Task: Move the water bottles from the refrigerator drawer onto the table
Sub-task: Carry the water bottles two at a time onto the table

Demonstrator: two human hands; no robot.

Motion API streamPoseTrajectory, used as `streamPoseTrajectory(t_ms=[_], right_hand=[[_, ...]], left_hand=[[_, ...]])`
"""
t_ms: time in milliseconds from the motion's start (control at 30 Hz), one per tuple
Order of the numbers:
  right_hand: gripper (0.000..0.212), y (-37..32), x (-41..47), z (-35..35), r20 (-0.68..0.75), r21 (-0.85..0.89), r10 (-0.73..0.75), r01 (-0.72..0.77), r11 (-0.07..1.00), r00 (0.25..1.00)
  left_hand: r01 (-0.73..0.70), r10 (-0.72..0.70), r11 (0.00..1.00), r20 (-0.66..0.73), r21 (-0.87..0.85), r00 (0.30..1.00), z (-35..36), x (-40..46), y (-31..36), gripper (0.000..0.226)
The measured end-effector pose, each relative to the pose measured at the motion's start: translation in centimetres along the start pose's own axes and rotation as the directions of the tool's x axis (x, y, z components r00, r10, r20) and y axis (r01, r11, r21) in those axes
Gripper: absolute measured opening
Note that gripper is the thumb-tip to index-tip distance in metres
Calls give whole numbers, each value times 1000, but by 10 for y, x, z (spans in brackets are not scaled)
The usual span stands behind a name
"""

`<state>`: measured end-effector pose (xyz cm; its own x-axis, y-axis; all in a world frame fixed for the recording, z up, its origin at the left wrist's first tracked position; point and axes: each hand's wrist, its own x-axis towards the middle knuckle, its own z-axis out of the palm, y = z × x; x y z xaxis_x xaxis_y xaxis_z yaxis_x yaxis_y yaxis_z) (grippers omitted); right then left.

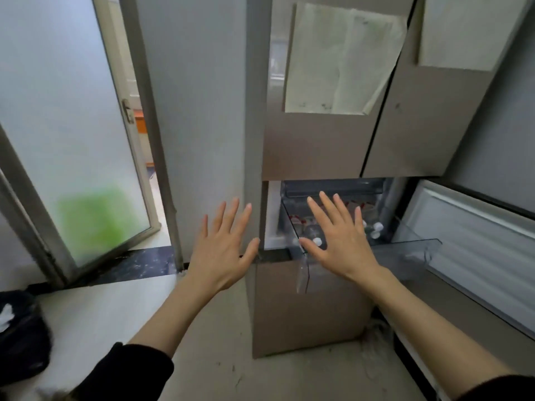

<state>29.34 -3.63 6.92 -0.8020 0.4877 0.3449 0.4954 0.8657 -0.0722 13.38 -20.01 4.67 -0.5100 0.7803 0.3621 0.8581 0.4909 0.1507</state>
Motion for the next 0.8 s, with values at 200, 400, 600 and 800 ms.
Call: streamPoseTrajectory(t_ms=[200, 400, 600, 800], right_hand=[[70, 77, 34, 37, 67, 103, 182, -188, 977, 981], [69, 148, 69, 79, 170, 107, 313, -333, 937, 935], [63, 198, 100, 113, 191, 114, 360, -385, 916, 913], [52, 246, 125, 156, 272, 129, 306, -350, 928, 912]], left_hand=[[-110, 122, 986, 83, -129, 989, 79, 84, 46, 66], [-168, 227, 953, 227, -253, 947, 150, 160, 93, 64], [-151, 265, 935, 349, -321, 899, 211, 212, 118, 66], [112, 168, 799, 399, -590, 901, 260, 249, 139, 59]])
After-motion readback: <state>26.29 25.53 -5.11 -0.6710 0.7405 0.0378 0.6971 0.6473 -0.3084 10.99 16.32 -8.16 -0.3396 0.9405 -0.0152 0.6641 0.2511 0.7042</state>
